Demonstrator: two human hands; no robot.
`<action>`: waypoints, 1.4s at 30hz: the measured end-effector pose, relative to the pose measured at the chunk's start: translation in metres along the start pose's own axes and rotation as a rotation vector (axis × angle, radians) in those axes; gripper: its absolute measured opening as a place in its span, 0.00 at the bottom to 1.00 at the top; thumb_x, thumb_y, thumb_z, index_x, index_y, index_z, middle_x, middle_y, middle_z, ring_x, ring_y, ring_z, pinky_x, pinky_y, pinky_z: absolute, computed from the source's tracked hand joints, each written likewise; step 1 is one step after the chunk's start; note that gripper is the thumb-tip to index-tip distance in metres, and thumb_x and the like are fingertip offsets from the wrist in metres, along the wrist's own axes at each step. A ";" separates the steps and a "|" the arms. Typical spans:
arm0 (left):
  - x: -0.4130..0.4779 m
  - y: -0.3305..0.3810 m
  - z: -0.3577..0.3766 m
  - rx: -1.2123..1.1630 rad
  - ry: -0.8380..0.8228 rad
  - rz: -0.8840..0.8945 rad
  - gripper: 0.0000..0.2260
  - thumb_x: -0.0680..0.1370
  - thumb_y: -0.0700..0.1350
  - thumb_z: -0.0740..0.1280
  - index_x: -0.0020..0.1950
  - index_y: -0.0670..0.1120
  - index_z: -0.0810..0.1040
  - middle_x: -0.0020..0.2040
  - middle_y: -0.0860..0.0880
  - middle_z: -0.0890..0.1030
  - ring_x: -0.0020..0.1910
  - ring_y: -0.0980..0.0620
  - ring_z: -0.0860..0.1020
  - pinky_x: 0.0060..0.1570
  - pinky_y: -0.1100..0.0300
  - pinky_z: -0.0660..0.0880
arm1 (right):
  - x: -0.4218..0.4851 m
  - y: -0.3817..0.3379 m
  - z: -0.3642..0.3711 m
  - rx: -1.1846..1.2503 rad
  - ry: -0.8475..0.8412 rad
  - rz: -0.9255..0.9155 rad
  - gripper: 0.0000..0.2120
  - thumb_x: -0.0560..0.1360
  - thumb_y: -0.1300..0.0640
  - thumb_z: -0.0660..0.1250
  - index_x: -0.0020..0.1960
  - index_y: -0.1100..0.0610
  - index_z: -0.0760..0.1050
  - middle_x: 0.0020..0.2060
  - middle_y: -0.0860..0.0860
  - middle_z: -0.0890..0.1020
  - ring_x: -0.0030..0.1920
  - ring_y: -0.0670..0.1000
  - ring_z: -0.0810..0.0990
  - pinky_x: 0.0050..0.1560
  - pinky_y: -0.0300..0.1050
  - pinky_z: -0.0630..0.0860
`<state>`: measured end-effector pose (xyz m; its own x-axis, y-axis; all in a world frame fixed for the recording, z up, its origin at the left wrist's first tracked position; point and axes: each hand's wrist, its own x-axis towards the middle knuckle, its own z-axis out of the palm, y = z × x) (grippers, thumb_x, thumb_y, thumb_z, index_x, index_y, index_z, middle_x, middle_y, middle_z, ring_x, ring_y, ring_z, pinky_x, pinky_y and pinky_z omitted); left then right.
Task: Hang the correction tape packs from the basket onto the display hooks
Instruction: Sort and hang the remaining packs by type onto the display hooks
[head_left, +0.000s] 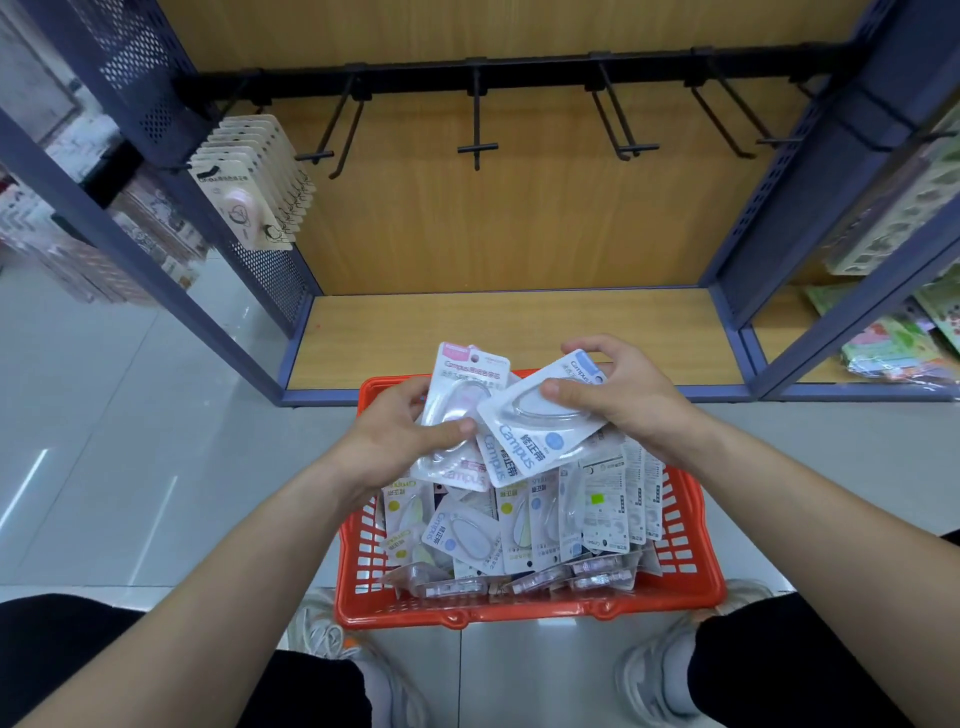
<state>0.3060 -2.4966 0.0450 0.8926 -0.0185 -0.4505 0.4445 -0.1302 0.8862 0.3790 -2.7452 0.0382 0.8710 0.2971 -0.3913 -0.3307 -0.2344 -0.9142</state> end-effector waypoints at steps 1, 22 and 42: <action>0.000 0.001 -0.003 -0.018 0.024 -0.003 0.20 0.76 0.39 0.75 0.66 0.46 0.78 0.55 0.47 0.87 0.50 0.46 0.87 0.42 0.57 0.83 | -0.001 -0.002 -0.003 -0.014 -0.015 0.003 0.35 0.62 0.51 0.84 0.66 0.49 0.75 0.52 0.54 0.84 0.40 0.50 0.87 0.34 0.49 0.84; 0.001 -0.004 0.033 -0.070 -0.006 0.059 0.19 0.74 0.38 0.77 0.62 0.51 0.81 0.53 0.50 0.87 0.52 0.48 0.86 0.57 0.47 0.81 | -0.003 -0.010 0.013 -0.148 -0.050 -0.125 0.30 0.64 0.44 0.81 0.63 0.46 0.76 0.51 0.47 0.84 0.46 0.45 0.85 0.48 0.44 0.82; 0.011 0.003 0.021 -0.198 0.252 0.061 0.13 0.77 0.44 0.74 0.59 0.54 0.77 0.53 0.49 0.87 0.49 0.48 0.87 0.52 0.46 0.83 | 0.006 0.000 0.023 0.353 0.070 0.010 0.32 0.62 0.72 0.80 0.62 0.58 0.76 0.51 0.60 0.87 0.50 0.59 0.87 0.51 0.53 0.83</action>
<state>0.3157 -2.5183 0.0408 0.8974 0.2288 -0.3773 0.3740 0.0594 0.9255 0.3755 -2.7221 0.0331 0.8858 0.2290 -0.4035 -0.4339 0.1005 -0.8954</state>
